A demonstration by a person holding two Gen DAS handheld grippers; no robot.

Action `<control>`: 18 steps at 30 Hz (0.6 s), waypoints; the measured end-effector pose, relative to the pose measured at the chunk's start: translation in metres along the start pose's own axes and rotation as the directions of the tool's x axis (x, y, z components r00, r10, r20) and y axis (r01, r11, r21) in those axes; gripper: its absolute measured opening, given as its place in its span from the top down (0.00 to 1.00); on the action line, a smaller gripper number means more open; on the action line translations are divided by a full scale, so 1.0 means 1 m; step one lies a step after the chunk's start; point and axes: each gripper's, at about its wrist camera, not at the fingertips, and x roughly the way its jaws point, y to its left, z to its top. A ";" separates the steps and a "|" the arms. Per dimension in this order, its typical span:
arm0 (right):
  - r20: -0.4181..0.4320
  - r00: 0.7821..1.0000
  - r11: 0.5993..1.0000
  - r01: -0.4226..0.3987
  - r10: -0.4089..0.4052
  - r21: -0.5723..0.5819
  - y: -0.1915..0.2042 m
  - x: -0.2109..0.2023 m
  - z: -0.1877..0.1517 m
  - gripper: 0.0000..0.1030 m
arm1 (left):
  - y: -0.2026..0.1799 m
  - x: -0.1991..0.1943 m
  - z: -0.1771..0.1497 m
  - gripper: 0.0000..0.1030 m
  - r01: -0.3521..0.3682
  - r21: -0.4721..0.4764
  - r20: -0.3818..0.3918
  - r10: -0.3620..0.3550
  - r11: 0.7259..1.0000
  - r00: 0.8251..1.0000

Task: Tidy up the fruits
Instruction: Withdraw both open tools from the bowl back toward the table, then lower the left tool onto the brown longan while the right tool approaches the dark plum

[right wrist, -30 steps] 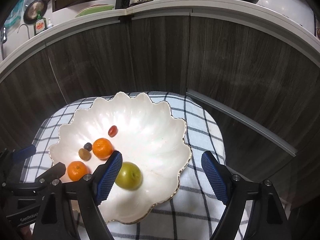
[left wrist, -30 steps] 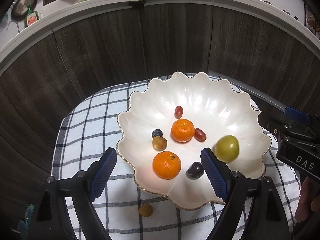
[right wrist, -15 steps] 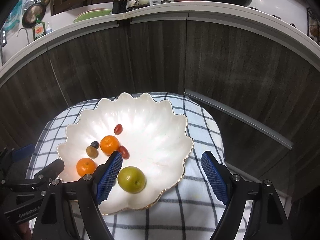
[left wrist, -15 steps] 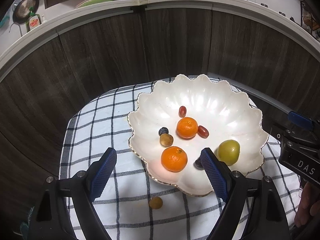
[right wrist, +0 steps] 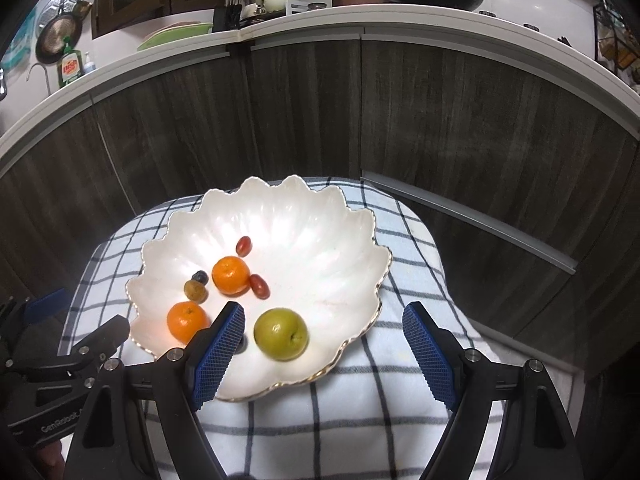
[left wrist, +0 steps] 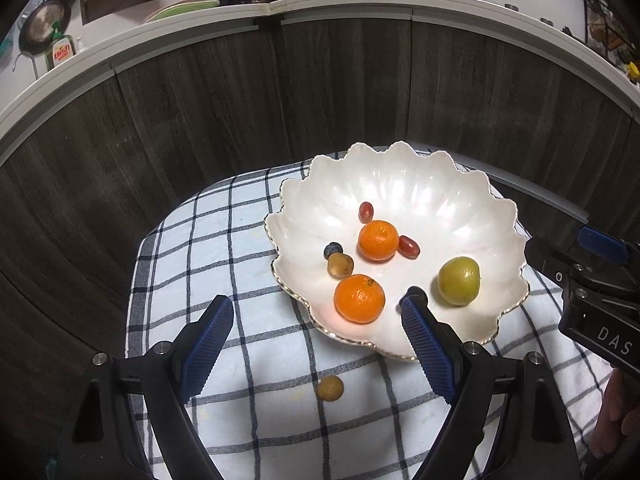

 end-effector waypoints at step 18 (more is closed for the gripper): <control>-0.023 0.995 0.991 0.097 -0.096 0.089 0.024 -0.020 -0.044 0.20 | 0.022 0.000 -0.029 0.17 0.046 0.103 0.014 -0.048 0.994 0.999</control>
